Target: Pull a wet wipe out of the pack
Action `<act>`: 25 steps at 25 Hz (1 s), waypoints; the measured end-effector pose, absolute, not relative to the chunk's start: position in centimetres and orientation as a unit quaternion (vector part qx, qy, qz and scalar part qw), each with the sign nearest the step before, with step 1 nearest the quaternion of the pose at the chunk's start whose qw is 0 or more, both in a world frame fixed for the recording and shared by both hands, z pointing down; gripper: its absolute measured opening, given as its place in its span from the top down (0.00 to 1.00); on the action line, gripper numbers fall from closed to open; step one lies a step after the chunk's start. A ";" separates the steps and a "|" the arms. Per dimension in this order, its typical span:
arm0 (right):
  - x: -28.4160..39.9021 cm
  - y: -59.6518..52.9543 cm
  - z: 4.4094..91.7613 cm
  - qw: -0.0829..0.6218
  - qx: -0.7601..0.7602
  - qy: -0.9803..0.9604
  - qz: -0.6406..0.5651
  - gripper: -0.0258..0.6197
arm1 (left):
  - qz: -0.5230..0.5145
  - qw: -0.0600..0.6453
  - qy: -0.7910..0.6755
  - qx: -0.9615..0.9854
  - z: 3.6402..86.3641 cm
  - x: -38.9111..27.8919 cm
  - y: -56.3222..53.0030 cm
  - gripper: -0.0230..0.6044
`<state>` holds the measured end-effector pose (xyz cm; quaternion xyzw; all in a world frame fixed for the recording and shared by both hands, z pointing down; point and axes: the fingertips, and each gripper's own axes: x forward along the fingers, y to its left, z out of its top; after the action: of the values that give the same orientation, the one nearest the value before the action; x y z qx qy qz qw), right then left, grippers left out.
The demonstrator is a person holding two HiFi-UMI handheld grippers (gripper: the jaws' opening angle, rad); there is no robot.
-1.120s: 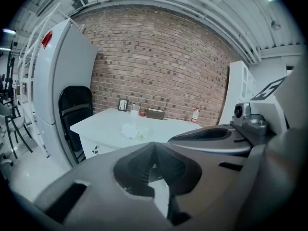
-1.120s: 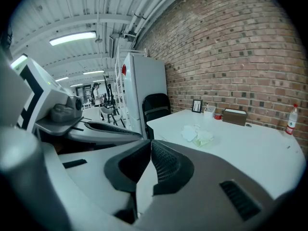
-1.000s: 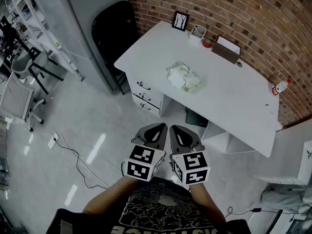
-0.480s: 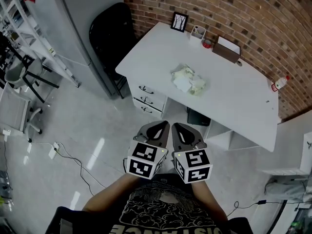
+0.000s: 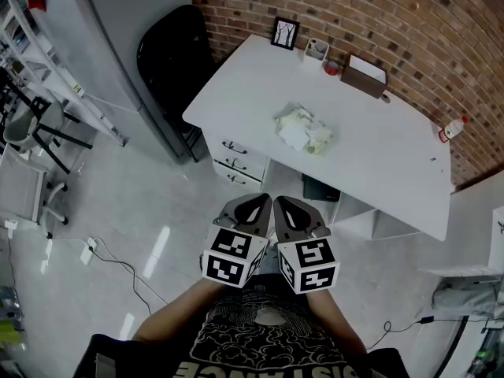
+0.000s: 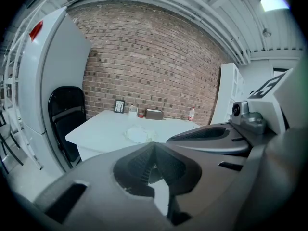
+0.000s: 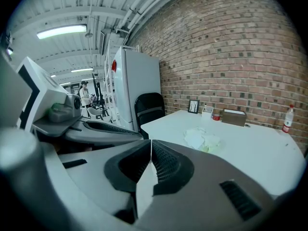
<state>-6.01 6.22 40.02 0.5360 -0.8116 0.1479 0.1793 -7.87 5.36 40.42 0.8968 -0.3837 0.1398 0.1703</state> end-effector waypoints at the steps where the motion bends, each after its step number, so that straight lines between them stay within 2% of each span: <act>1: -5.9 5.9 40.0 0.178 0.537 -0.811 0.148 0.93 | 0.140 0.170 -0.384 0.897 40.4 -7.8 5.0 0.94; 25: 0.4 -5.9 42.0 0.183 0.548 -0.799 0.169 0.93 | 0.156 0.187 -0.368 0.897 42.4 -1.9 -6.7 0.94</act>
<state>0.40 -5.90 42.00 0.5479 -0.7986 0.1691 0.1829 -1.93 -6.72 42.42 0.8973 -0.3682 0.1556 0.1874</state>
